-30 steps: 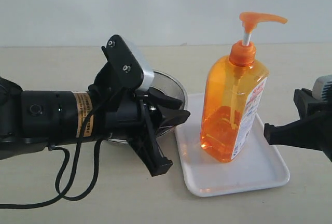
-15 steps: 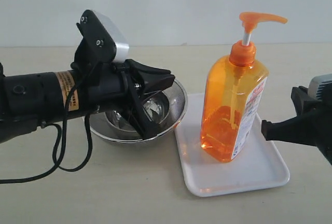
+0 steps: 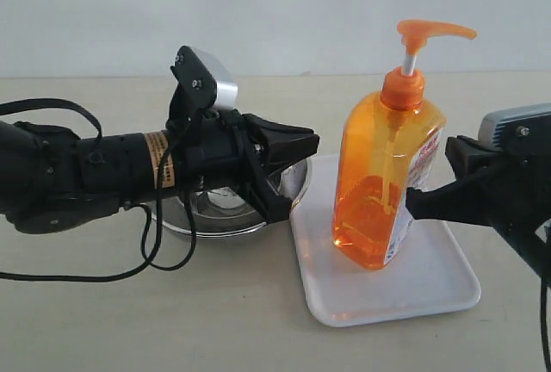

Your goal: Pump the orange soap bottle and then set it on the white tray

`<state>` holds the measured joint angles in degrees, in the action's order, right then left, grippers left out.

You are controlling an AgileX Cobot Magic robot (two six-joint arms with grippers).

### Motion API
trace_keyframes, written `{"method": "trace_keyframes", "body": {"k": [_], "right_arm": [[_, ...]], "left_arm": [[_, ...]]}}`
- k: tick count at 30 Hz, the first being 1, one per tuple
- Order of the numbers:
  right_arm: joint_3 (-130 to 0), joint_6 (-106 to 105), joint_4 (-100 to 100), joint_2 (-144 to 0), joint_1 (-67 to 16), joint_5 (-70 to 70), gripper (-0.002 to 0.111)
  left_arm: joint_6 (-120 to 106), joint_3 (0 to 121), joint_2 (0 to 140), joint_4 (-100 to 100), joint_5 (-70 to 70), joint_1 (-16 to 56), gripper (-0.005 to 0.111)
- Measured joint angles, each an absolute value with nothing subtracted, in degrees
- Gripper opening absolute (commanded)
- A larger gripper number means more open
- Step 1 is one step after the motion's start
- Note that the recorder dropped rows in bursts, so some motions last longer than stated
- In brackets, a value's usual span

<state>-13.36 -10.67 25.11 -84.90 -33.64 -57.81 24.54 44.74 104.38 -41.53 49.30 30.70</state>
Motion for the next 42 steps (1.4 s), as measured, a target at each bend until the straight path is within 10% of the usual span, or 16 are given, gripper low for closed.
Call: {"method": "trace_keyframes", "body": {"k": [42], "right_arm": [[-25.6, -11.8, 21.4, -92.7, -28.8, -52.5, 0.000]], "left_arm": [[35.3, 54.6, 111.9, -49.7, 48.7, 32.1, 0.005]]}}
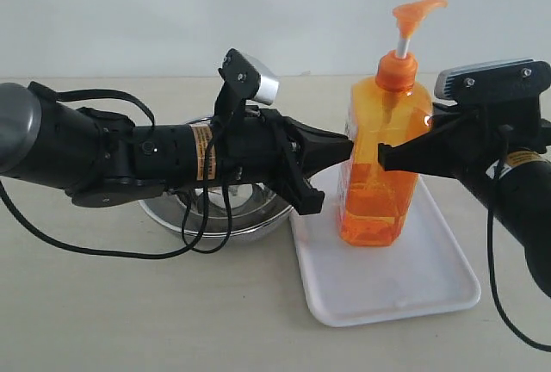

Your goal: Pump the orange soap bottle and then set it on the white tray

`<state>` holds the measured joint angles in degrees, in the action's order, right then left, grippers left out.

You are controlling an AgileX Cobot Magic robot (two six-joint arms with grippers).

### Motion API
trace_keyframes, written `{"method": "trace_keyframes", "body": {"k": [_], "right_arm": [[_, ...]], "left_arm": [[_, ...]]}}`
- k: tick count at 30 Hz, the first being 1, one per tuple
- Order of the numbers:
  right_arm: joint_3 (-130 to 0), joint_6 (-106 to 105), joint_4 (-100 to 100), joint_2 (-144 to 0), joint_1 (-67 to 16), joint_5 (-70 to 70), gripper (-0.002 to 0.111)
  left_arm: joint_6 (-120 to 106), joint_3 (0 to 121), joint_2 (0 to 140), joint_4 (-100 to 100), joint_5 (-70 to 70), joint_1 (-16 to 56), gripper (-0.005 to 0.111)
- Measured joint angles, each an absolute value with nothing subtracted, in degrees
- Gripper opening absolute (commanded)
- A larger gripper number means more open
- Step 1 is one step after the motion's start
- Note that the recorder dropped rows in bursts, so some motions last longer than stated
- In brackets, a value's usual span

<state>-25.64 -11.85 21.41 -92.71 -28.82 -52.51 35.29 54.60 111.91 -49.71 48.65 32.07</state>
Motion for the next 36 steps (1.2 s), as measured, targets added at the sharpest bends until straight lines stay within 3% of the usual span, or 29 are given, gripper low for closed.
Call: {"method": "trace_keyframes", "body": {"k": [19, 28, 36], "right_arm": [[-22.3, -14.5, 28.7, -87.8, -28.8, -54.5, 0.000], [-15.5, -16.0, 32.1, -75.3, -28.8, -54.8, 0.000], [-9.3, -18.4, 38.9, -66.8, -28.7, -54.7, 0.000]], "left_arm": [[36.6, 52.7, 109.4, -51.6, 48.6, 31.7, 0.005], [36.6, 42.8, 98.6, -51.6, 48.2, 26.5, 0.005], [36.8, 29.8, 81.9, -50.3, 48.6, 26.1, 0.005]]}}
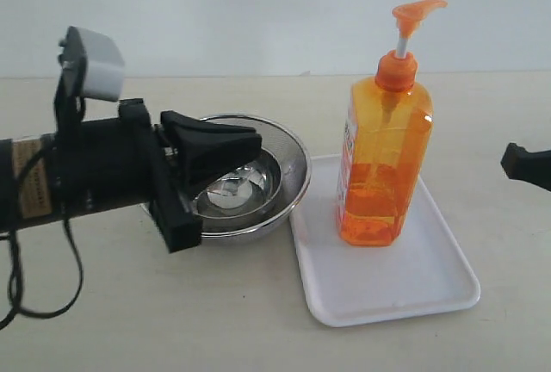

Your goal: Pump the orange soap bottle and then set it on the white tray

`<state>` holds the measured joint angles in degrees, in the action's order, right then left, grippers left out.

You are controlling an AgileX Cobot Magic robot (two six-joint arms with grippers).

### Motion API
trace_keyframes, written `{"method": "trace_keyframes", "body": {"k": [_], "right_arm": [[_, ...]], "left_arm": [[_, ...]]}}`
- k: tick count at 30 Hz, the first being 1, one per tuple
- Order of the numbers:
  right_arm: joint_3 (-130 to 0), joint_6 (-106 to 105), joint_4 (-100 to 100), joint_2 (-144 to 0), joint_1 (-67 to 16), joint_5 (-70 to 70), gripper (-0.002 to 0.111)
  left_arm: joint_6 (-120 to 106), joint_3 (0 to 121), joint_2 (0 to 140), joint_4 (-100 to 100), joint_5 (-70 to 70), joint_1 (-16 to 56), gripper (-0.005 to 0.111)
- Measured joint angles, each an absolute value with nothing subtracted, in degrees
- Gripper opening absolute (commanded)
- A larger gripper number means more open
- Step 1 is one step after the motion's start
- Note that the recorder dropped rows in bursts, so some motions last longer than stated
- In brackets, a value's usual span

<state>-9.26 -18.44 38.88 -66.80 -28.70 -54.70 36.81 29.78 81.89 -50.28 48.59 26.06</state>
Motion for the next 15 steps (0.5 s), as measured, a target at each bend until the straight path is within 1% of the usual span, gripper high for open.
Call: {"method": "trace_keyframes", "body": {"k": [8, 15], "right_arm": [[-4.0, -18.9, 39.9, -63.0, -28.7, -53.6, 0.000], [-3.9, -19.0, 40.2, -62.9, -28.7, -51.3, 0.000]], "left_arm": [[38.2, 19.1, 65.9, -47.6, 49.1, 26.1, 0.005], [43.6, 14.7, 55.2, -46.8, 49.4, 26.1, 0.005]]}}
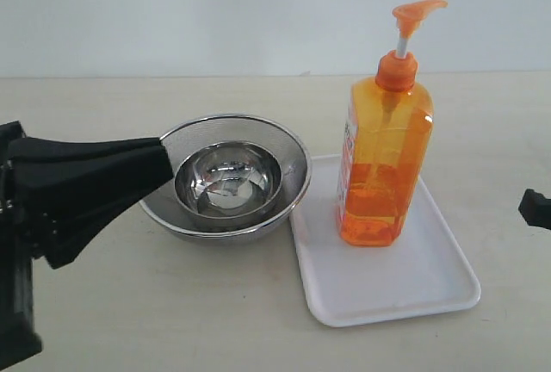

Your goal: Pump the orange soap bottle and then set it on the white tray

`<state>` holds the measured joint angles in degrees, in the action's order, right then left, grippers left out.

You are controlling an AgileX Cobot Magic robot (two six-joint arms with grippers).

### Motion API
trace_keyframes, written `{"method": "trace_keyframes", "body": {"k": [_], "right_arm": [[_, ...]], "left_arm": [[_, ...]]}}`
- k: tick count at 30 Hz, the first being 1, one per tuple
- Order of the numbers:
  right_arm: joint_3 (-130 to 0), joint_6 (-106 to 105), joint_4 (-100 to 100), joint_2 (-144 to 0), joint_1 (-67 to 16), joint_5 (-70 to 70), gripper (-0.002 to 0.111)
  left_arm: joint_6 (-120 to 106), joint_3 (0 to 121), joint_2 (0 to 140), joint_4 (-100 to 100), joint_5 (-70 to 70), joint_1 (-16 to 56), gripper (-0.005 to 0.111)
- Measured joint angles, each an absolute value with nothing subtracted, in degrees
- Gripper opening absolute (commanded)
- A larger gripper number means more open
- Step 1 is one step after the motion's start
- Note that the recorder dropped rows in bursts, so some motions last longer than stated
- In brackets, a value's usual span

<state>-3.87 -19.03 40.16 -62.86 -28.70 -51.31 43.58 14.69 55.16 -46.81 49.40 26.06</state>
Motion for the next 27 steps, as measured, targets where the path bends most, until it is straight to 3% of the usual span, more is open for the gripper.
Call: {"method": "trace_keyframes", "body": {"k": [9, 27], "right_arm": [[-3.9, -19.0, 40.2, -62.7, -28.7, -50.6, 0.000], [-3.9, -19.0, 40.2, -62.7, -28.7, -50.5, 0.000]], "left_arm": [[51.2, 10.9, 47.3, -48.5, 49.4, 26.1, 0.005], [52.7, 10.9, 46.9, -49.0, 50.1, 26.1, 0.005]]}}
